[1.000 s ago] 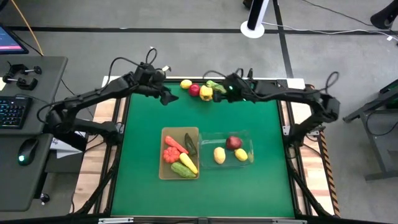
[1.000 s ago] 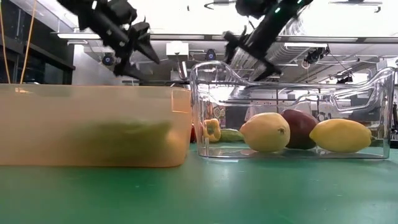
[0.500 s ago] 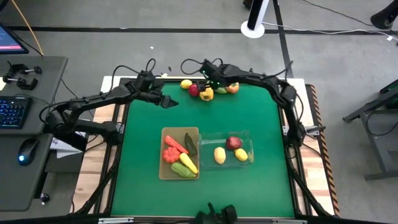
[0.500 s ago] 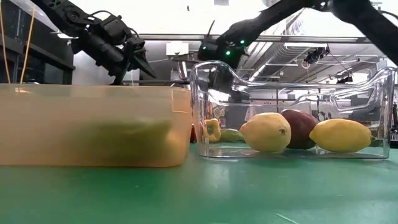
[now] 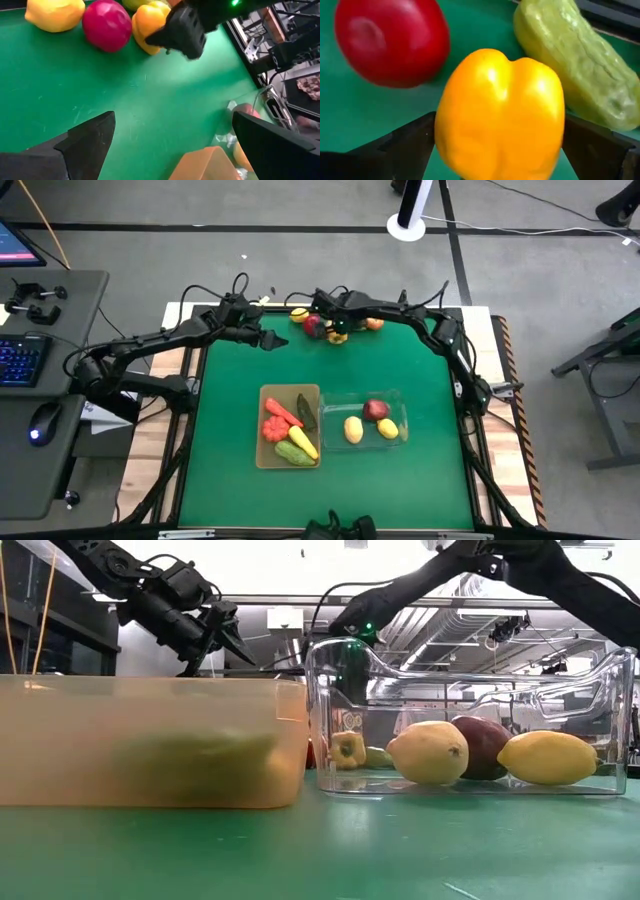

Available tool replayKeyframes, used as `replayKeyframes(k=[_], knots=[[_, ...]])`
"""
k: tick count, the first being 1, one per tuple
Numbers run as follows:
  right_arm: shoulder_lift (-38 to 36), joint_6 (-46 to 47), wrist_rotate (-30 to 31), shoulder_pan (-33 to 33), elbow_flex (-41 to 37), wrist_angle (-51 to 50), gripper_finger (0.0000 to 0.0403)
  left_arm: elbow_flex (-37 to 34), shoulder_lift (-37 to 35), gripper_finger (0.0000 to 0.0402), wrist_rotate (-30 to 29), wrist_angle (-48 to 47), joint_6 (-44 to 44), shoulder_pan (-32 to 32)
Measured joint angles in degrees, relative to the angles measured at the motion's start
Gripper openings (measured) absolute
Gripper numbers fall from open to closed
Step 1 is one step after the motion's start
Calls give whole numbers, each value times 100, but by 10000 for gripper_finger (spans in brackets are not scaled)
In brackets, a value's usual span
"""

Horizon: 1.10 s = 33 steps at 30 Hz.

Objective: Sort produce into baskets
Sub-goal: Put the yellow bell pepper into the orange bin

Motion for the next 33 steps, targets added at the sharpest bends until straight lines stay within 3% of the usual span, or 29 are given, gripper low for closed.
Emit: replayKeyframes(k=[7,13,15,24,33], knots=[[146,76,-74,23,-330,99,377,0,0,390,-14,-1,120,2],[27,-258,-79,12,-319,133,307,2,0,390,-38,174,293,2],[-116,-501,-79,47,-331,88,303,4,-10,390,-16,215,394,2],[-1999,-1187,328,868,-318,-1162,303,4,-13,390,19,231,866,-12],[-2971,138,864,2291,-653,-2495,303,4,-13,390,71,252,855,-52]])
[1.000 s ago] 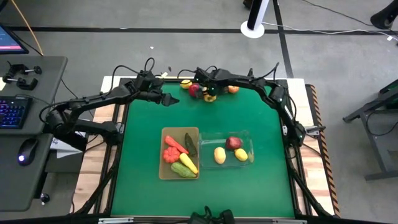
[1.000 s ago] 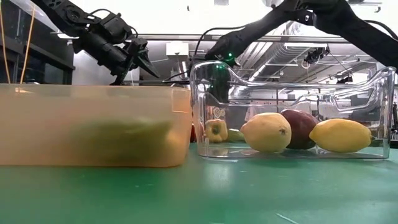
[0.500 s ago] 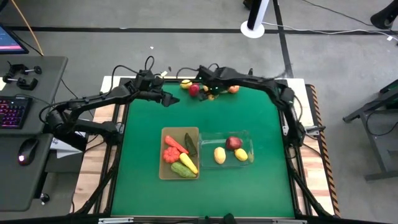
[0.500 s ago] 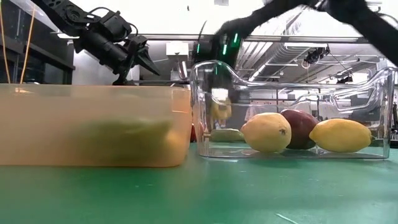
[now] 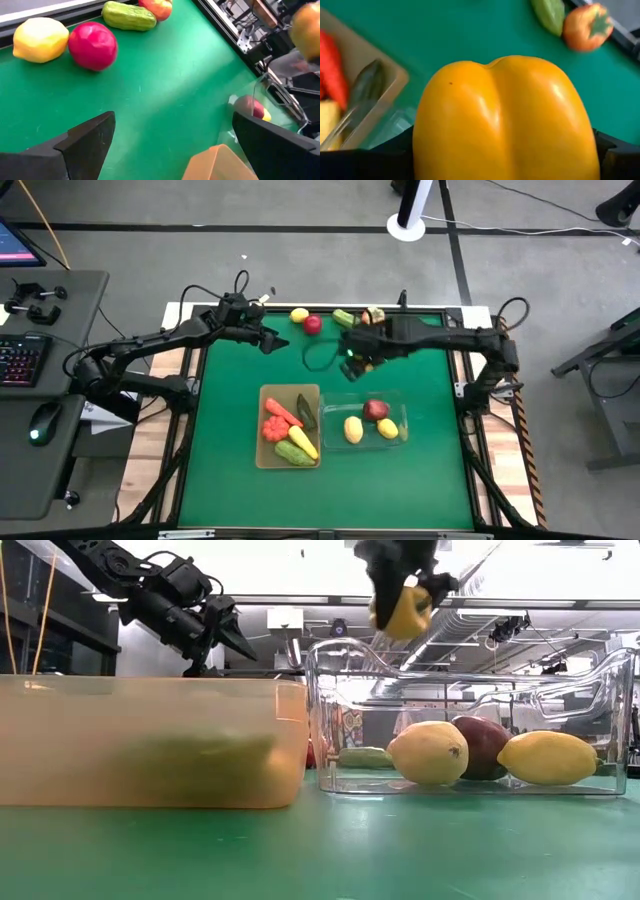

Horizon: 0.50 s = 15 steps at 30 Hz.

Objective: Sort produce into baskets
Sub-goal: Put the yellow bell pepper into the orange bin

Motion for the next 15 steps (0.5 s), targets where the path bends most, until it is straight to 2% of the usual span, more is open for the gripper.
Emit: replayKeyframes(k=[5,9,12,15], knots=[[-289,781,1,640,-670,-9,303,0,0,390,0,1,-156,-147],[-621,1070,-95,1055,-1297,166,303,0,0,390,0,2,-479,-402],[-883,1006,-241,1293,-1899,840,303,0,-2,390,-2,66,-881,-702],[-1162,641,-333,1421,-2521,2113,303,0,-15,390,-2,458,-1349,-1089]])
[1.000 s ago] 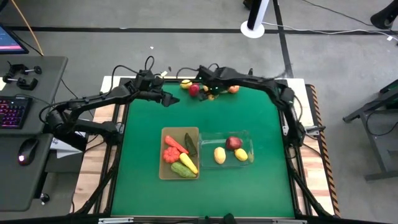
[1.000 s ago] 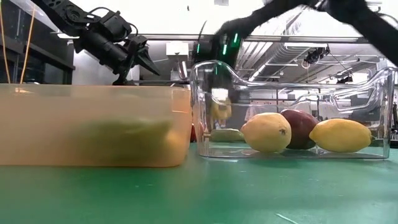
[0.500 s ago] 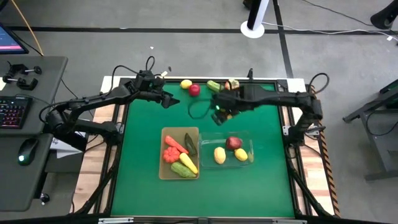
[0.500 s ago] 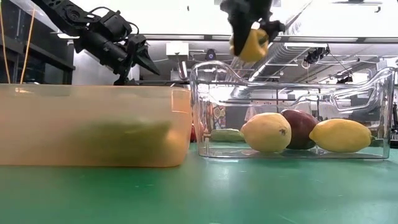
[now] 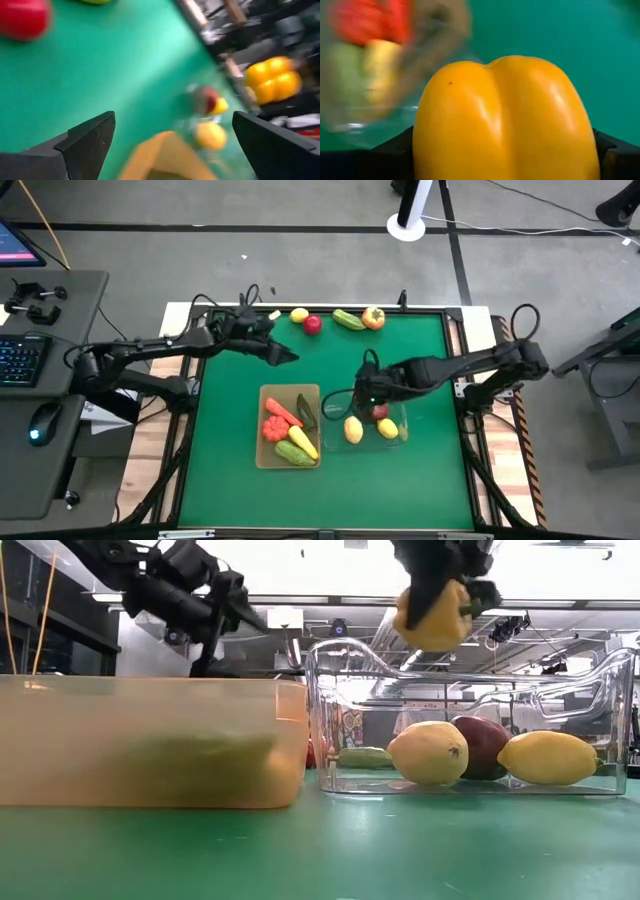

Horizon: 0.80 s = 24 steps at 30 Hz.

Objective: Sort produce into baskets
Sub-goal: Put the yellow bell pepper into the orange bin

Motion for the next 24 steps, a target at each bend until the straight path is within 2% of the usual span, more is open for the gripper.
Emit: replayKeyframes(k=[3,6,8,10,14,17,20,24], knots=[[-104,-524,-339,10,-593,1807,303,0,-3,390,2,823,-528,-414],[6,-928,-725,-71,-1067,3942,303,0,-5,390,-43,2035,-1107,-768],[221,-1078,-913,-138,-1205,5265,303,0,-5,390,-193,2889,-1404,-969],[558,-1192,-1132,-191,-1206,6148,303,0,-9,390,-518,3655,-1632,-1136],[1312,-1329,-1303,-214,-900,6922,303,2,-9,390,-1123,4559,-1766,-1300],[1748,-1311,-1222,-213,-563,6981,303,42,-9,390,-1340,4581,-1786,-1300],[2026,-901,-1195,-251,-333,6949,304,76,-9,390,-1357,4598,-1767,-1265],[2081,-609,-1102,-278,-248,6990,356,76,-27,390,-1347,4573,-1760,-1169]])
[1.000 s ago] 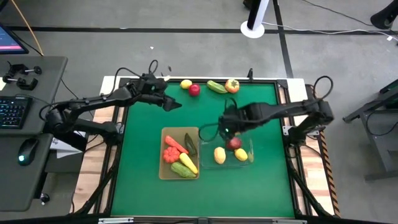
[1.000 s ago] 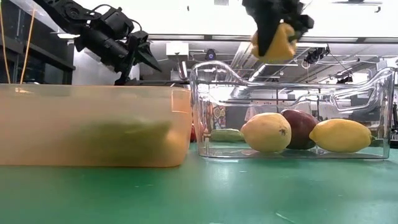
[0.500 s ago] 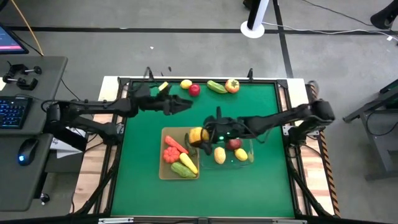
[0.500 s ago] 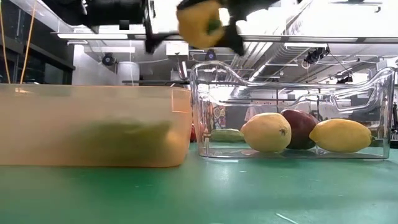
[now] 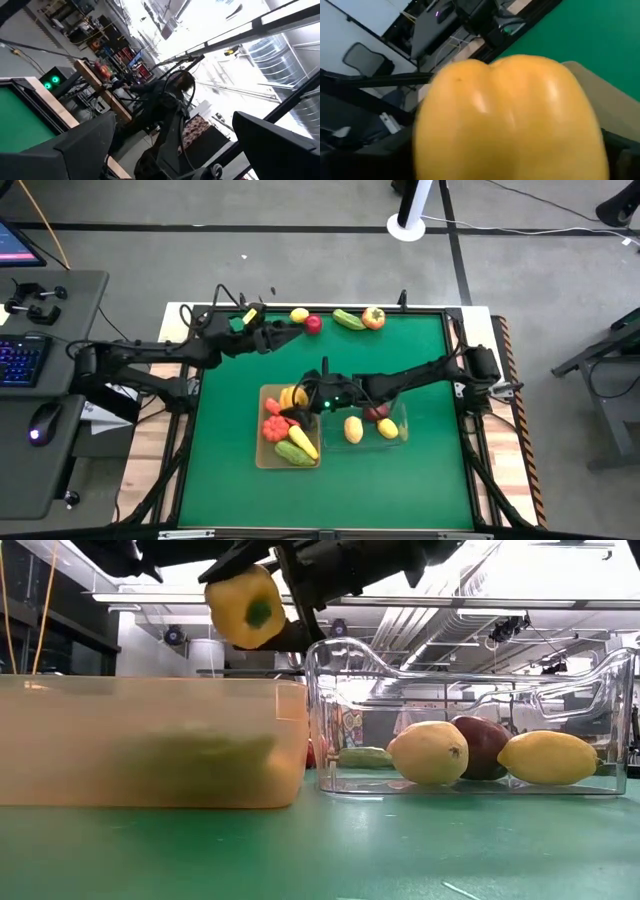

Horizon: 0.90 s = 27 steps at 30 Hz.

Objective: Sort produce into baskets
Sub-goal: Put the yellow bell pepper into the orange bin, then put the left tomato into the transparent bin

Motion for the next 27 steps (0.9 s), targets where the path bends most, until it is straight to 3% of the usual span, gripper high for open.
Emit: replayKeyframes(k=[3,12,22,27], knots=[[2,-202,215,-15,0,-20,387,0,-48,390,132,23,38,119],[2,-106,-71,-272,0,-7,391,0,-506,390,595,-25,44,550],[1,-578,-171,-409,0,-15,399,0,-1048,390,630,-615,300,725],[-304,-998,-1060,-954,0,-345,399,0,-1148,390,623,-888,307,704]])
